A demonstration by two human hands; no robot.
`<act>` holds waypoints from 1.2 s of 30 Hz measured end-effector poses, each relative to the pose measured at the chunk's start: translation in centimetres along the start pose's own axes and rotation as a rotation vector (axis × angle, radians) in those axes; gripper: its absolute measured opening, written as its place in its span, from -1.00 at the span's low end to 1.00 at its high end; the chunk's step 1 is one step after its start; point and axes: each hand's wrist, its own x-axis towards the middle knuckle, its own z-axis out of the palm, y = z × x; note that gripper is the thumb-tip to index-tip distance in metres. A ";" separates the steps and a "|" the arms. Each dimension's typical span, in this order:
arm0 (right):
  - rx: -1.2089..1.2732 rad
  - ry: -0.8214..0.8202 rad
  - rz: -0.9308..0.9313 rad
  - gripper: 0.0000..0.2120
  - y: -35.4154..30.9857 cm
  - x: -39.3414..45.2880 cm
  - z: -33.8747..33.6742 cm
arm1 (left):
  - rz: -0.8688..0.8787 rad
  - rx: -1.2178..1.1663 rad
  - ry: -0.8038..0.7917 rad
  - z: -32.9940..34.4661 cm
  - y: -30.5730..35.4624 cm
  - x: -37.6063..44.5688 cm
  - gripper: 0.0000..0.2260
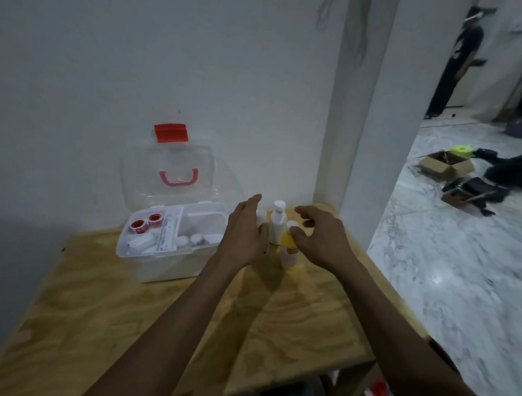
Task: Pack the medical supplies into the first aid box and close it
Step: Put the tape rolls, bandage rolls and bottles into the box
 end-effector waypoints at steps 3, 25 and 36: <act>0.066 -0.059 -0.007 -0.53 0.8 -0.7 1.0 | -0.066 0.031 -0.053 1.3 -0.1 0.7 -0.48; 0.209 0.102 -0.122 -0.85 -1.5 -2.1 -1.7 | 0.088 -0.067 0.238 -3.5 1.6 -3.8 -0.78; 0.365 0.109 -0.290 -0.81 -11.0 1.6 1.1 | 0.064 0.020 0.448 -14.0 -1.0 -2.7 -0.75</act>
